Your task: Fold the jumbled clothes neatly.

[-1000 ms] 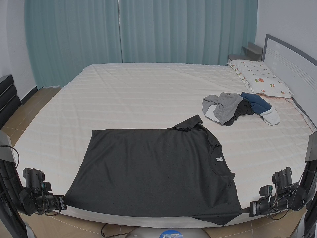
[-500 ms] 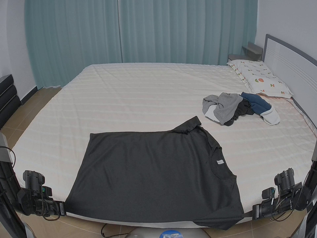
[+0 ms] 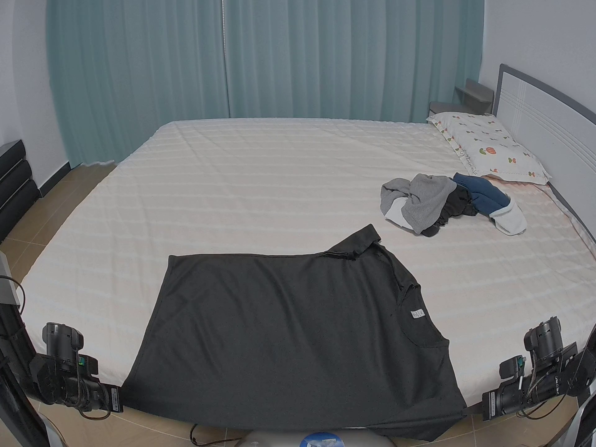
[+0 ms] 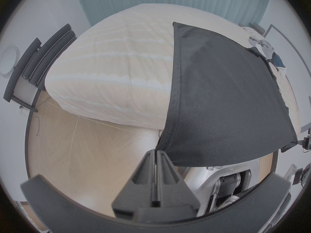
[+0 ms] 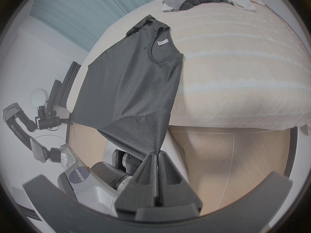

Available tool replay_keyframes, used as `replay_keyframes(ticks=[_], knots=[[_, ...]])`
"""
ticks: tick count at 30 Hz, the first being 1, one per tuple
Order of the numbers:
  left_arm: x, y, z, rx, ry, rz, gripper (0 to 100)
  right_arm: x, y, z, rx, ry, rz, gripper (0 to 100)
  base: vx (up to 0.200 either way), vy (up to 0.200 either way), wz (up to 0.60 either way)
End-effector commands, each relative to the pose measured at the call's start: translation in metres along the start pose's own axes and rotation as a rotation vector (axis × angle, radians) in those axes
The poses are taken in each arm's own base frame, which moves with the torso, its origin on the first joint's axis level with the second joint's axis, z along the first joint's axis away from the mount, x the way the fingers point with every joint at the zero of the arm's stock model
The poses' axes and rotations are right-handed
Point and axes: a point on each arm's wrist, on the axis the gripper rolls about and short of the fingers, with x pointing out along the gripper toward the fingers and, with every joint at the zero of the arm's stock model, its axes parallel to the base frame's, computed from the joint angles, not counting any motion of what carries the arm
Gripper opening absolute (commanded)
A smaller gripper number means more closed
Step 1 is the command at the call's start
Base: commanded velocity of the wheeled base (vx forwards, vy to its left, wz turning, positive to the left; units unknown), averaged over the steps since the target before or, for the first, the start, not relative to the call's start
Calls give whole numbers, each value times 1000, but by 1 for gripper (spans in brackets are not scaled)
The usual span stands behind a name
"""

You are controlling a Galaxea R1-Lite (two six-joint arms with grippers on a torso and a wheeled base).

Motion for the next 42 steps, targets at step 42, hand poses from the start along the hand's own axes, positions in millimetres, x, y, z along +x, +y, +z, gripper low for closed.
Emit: replay_keyframes(ticks=[42], knots=[[0,-33,81,-280,-385,-127,0,3,10,85,-25,-336,54,0,0,0,0]])
